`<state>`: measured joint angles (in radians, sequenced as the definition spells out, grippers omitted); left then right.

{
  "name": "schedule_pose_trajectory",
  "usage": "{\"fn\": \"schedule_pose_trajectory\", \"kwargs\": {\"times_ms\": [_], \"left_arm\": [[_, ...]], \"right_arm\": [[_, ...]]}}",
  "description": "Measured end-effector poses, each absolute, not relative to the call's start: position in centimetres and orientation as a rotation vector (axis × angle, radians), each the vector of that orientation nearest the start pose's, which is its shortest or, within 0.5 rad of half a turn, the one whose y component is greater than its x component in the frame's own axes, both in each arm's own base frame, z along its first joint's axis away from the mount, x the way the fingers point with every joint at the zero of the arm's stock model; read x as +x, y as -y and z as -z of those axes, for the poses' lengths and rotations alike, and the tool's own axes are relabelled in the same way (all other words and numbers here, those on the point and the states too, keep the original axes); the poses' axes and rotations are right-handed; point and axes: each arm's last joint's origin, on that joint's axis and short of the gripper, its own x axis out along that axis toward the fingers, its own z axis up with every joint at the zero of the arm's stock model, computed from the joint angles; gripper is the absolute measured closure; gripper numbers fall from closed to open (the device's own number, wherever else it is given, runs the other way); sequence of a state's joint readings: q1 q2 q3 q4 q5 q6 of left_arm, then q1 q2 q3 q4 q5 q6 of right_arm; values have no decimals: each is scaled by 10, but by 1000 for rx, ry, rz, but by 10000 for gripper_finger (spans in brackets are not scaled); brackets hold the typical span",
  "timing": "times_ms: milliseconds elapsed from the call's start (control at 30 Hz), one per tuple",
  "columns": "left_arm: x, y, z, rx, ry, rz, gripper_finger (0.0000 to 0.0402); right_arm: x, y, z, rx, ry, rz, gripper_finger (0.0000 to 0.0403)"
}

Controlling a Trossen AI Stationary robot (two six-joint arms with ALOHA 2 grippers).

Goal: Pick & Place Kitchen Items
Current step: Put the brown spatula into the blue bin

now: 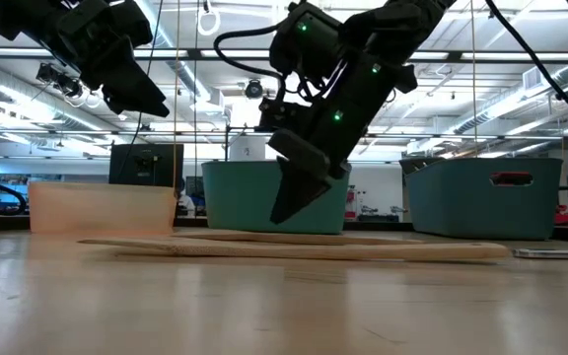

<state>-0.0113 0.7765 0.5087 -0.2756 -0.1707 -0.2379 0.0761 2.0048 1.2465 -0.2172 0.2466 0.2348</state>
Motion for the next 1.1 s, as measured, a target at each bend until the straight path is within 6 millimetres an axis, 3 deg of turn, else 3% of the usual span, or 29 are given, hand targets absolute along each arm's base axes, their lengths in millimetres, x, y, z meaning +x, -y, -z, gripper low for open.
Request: {"fn": "schedule_pose_trajectory", "kwargs": {"times_ms": [1100], "left_arm": [[166,-3,-232,-184,-521,-220,220]], "right_arm": [[399,-24,-127,143,-917,271,316]]}}
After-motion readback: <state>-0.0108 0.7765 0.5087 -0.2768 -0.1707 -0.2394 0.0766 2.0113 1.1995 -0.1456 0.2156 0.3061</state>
